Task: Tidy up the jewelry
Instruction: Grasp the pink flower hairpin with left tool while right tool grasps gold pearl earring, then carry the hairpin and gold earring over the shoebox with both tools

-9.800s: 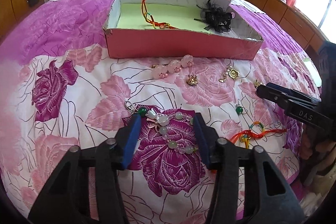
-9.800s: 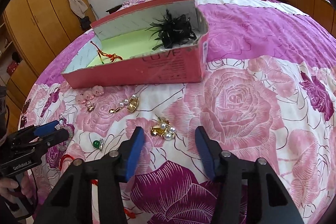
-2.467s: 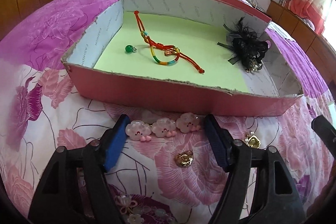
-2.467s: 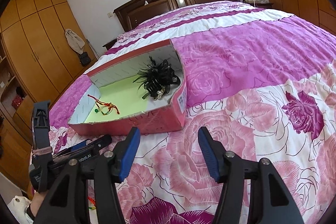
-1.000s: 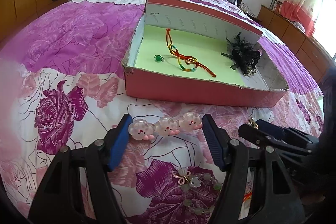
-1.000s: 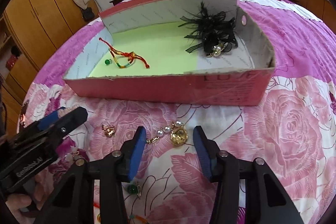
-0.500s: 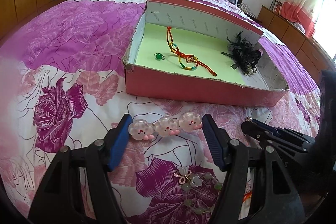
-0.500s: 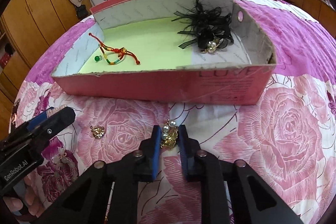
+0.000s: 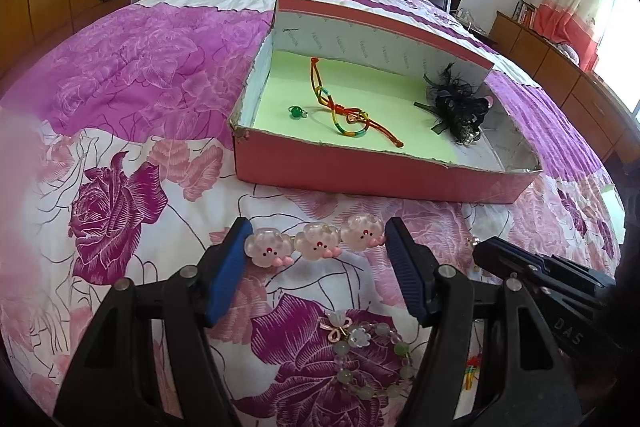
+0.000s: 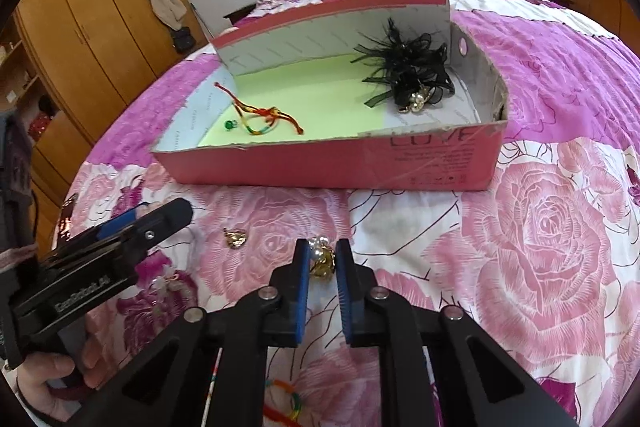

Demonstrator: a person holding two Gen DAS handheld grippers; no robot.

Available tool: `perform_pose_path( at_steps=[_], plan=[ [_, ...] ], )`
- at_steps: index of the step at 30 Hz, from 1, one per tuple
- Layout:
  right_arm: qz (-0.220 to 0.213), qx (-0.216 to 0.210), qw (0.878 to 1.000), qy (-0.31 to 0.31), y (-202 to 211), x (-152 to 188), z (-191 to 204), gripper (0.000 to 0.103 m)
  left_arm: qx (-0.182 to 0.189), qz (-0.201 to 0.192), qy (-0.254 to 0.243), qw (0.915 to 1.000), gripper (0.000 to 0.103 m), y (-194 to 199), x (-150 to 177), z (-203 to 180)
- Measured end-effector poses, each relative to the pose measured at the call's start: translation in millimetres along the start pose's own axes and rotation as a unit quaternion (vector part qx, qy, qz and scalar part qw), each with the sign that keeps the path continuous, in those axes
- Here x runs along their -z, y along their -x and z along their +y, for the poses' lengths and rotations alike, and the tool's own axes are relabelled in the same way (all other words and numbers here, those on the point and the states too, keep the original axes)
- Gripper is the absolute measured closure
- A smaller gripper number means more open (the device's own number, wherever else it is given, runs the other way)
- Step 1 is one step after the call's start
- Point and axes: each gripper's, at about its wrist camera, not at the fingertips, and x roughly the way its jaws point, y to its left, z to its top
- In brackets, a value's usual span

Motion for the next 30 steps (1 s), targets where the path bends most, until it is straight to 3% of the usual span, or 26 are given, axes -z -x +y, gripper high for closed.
perform_pose_path(
  at_steps=[16, 30],
  plan=[
    [-0.072, -0.01, 0.997, 0.017, 45, 2, -1, 0.088, 0.01, -0.026, -0.011, 0.9995, 0.042, 24, -5, -14],
    [-0.133, -0.004, 0.99, 0.048, 70, -1, 5, 0.088, 0.03, -0.075, -0.017, 0.9965, 0.042, 45, -11, -25]
  ],
)
